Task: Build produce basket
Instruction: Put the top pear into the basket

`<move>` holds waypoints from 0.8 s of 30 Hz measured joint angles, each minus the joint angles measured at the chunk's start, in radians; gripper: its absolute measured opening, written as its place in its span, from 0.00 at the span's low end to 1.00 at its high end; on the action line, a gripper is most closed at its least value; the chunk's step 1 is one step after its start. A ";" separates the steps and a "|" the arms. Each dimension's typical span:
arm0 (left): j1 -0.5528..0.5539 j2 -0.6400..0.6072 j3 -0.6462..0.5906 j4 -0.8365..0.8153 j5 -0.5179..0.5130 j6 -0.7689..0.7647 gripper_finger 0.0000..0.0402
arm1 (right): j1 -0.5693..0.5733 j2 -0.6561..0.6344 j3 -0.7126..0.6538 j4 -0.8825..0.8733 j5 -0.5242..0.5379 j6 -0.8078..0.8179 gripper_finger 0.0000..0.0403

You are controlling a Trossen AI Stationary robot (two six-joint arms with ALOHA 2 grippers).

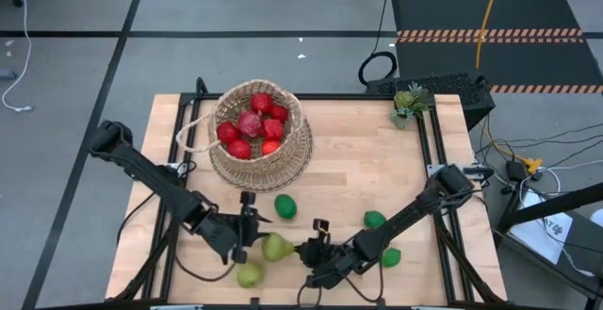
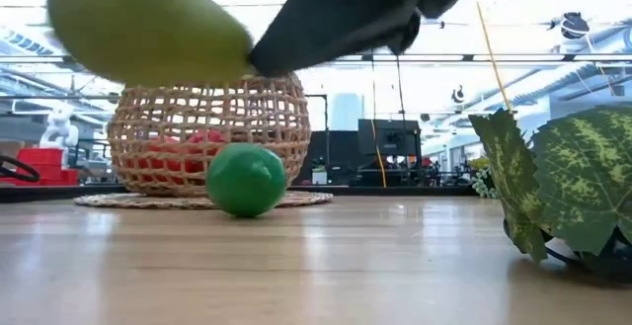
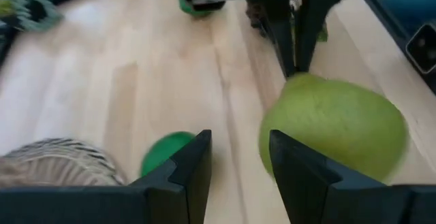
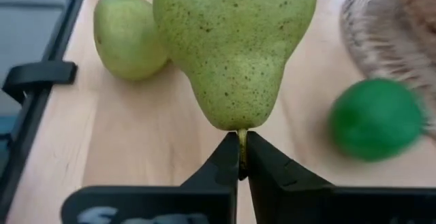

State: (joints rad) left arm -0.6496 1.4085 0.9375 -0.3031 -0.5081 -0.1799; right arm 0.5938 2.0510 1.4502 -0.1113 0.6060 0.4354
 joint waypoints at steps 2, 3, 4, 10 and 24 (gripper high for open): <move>-0.010 -0.039 0.000 -0.025 -0.025 -0.006 0.37 | 0.000 -0.043 0.000 -0.069 0.002 -0.026 0.02; -0.017 -0.060 0.000 -0.032 -0.040 -0.007 0.37 | 0.000 -0.065 0.000 -0.097 0.003 -0.035 0.02; -0.024 -0.083 0.000 -0.043 -0.058 -0.007 0.37 | 0.000 -0.088 0.000 -0.126 0.004 -0.041 0.02; -0.040 -0.192 0.000 -0.044 -0.127 0.009 0.37 | 0.004 -0.237 0.000 -0.273 0.081 -0.107 0.02; 0.006 -0.330 0.000 -0.008 -0.128 0.295 0.37 | 0.031 -0.498 -0.029 -0.369 0.250 -0.231 0.02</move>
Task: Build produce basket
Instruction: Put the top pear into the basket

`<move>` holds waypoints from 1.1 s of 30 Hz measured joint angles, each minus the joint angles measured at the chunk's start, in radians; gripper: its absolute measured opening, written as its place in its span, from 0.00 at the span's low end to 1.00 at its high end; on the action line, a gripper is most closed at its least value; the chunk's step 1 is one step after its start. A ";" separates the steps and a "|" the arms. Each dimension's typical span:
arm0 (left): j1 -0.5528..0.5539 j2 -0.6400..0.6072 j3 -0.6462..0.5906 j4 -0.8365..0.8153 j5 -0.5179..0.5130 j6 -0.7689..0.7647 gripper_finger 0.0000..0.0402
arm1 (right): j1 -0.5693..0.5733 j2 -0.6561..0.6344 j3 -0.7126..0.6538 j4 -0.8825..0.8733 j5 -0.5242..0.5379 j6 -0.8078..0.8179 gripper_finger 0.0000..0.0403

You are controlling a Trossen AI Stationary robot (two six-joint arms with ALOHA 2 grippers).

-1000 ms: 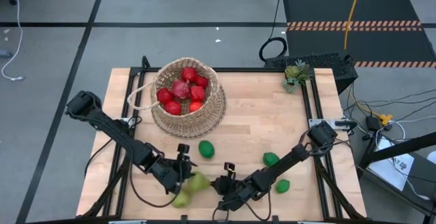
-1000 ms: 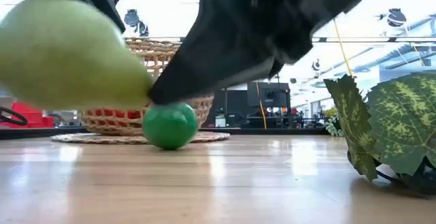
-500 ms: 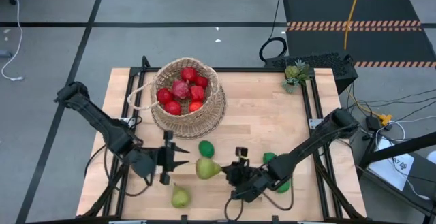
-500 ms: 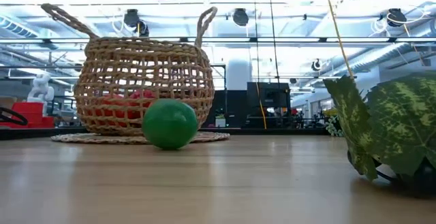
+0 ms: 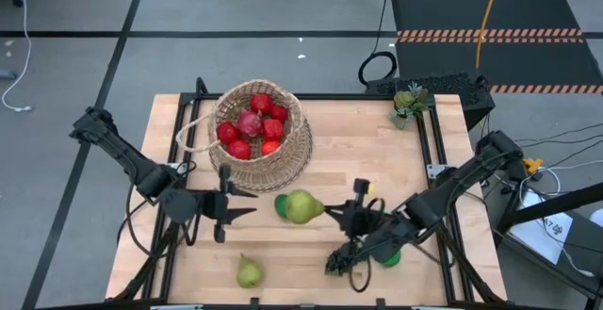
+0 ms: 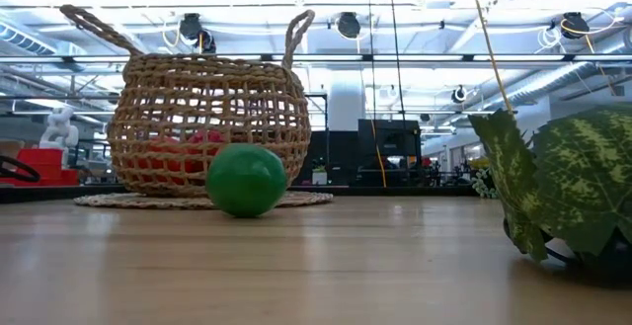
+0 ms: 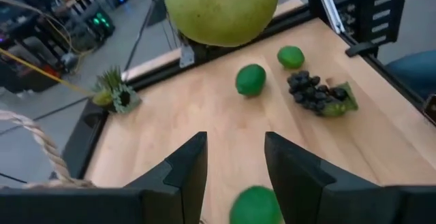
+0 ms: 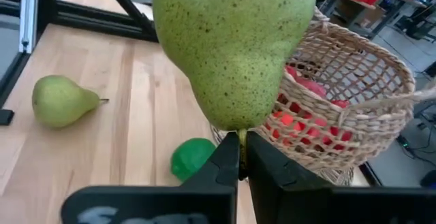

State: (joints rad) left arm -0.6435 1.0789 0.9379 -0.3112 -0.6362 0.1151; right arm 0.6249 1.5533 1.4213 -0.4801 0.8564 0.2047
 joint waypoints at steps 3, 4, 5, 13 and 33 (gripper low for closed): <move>0.015 -0.009 0.000 0.028 0.006 0.015 0.37 | 0.009 -0.048 -0.065 0.058 0.001 0.024 0.02; 0.017 -0.009 0.000 0.033 0.006 0.012 0.37 | 0.017 -0.065 -0.097 0.087 0.001 0.032 0.02; 0.019 -0.009 0.000 0.033 0.007 0.006 0.37 | 0.021 -0.080 -0.129 0.127 0.001 0.034 0.02; 0.020 0.000 0.000 0.029 0.011 -0.058 0.37 | 0.039 -0.207 -0.357 0.473 -0.024 -0.045 0.02; 0.014 0.000 0.000 0.027 0.011 -0.093 0.37 | 0.039 -0.461 -0.727 0.935 -0.049 -0.174 0.02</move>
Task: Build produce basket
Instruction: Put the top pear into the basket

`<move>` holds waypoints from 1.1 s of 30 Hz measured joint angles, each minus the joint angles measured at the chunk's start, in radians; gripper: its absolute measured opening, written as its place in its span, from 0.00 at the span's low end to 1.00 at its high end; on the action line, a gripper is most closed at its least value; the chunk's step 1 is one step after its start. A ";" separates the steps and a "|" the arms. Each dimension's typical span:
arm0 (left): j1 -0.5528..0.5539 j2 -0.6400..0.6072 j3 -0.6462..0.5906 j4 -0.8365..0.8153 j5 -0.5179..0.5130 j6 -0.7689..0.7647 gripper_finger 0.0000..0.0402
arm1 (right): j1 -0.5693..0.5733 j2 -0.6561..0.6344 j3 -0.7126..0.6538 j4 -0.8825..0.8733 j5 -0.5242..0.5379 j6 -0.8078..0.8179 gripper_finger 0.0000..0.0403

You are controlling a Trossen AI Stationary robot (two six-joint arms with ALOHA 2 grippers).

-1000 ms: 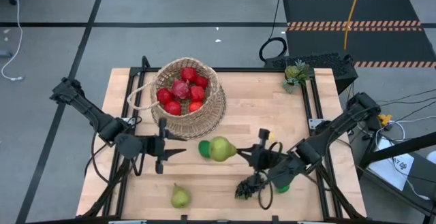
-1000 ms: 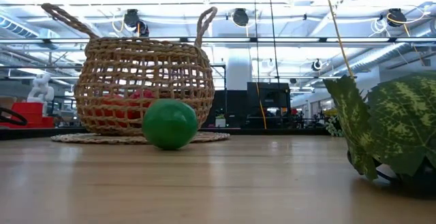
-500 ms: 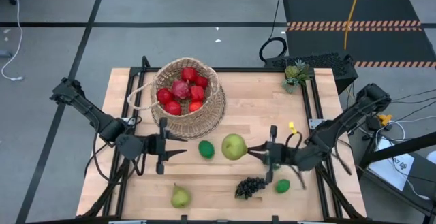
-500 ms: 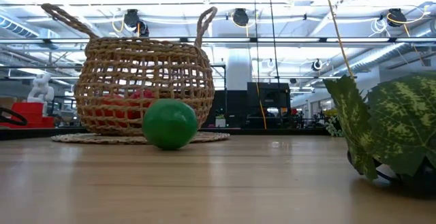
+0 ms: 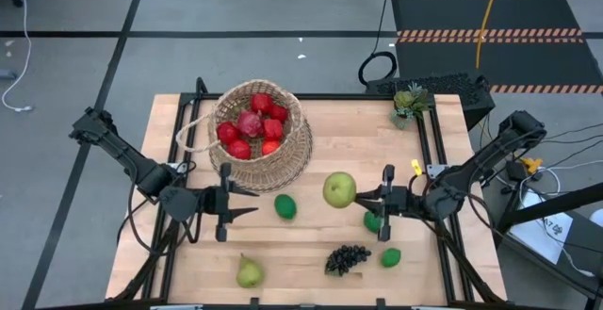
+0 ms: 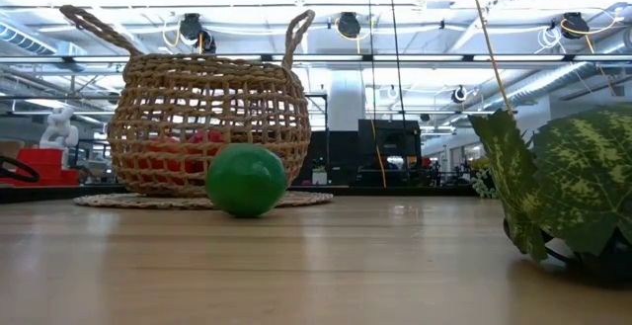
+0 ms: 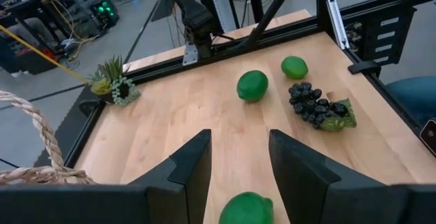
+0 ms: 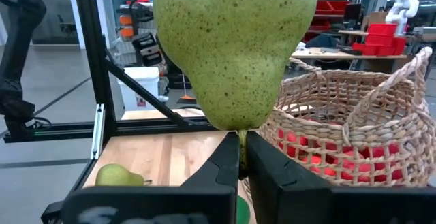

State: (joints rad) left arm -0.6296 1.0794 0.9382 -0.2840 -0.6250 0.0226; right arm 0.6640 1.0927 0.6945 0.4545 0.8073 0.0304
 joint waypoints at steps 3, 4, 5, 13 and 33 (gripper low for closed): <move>0.000 0.000 0.000 -0.001 0.000 -0.001 0.37 | 0.000 0.000 0.000 0.006 -0.002 -0.018 0.02; 0.000 0.000 0.000 -0.001 0.000 -0.001 0.37 | 0.000 0.000 0.000 0.006 -0.009 -0.024 0.02; 0.000 0.000 0.000 -0.001 0.000 -0.002 0.37 | 0.000 0.000 0.000 0.010 -0.024 -0.032 0.02; 0.000 0.000 0.000 -0.001 0.000 0.002 0.37 | 0.001 0.000 0.000 0.077 -0.158 -0.229 0.02; 0.000 0.000 0.000 0.005 -0.001 0.016 0.37 | 0.001 0.000 0.000 0.080 -0.152 -1.025 0.03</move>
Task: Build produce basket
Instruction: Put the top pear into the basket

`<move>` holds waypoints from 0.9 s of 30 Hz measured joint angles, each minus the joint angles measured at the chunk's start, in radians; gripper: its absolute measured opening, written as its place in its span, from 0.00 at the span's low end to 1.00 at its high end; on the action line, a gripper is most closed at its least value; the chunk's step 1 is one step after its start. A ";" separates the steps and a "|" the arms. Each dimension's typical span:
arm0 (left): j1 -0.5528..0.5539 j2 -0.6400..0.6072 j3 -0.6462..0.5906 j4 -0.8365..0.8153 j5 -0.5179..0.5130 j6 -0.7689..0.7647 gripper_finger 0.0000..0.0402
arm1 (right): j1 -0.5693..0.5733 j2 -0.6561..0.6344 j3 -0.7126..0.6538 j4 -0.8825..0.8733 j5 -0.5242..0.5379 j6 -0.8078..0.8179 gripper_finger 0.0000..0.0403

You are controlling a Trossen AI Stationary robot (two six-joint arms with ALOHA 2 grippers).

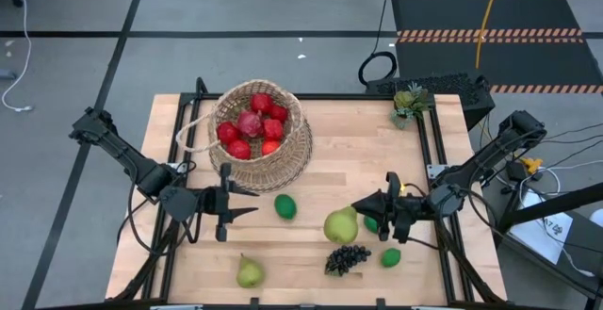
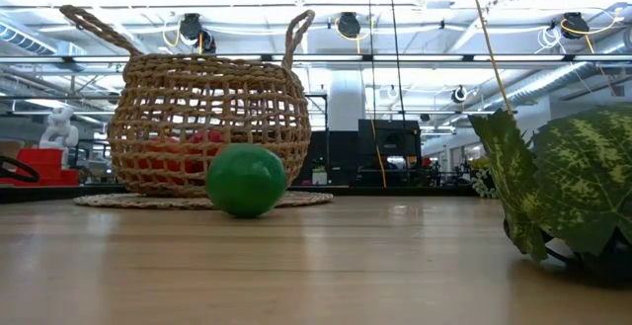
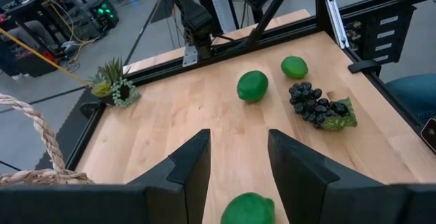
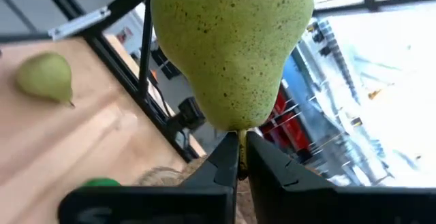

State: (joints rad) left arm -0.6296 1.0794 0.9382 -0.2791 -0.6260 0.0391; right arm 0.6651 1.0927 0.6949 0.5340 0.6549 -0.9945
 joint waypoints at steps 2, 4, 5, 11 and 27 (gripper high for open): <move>0.000 0.000 0.000 0.000 0.000 0.000 0.37 | 0.000 0.000 0.000 0.000 0.003 -0.050 0.03; 0.000 0.000 0.000 0.000 0.000 0.003 0.37 | 0.000 0.000 0.000 0.000 0.004 -0.103 0.03; 0.000 0.000 0.000 0.000 0.000 0.003 0.37 | 0.000 0.000 0.000 0.000 0.004 -0.127 0.03; 0.000 0.000 0.000 0.000 0.000 0.000 0.37 | 0.000 0.000 0.000 0.000 0.004 -0.177 0.03; 0.000 0.000 0.000 0.000 -0.001 0.032 0.37 | 0.000 0.000 0.000 0.000 0.002 -0.105 0.03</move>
State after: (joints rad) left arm -0.6296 1.0794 0.9382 -0.2790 -0.6270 0.0715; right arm 0.6651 1.0927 0.6949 0.5339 0.6572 -1.0990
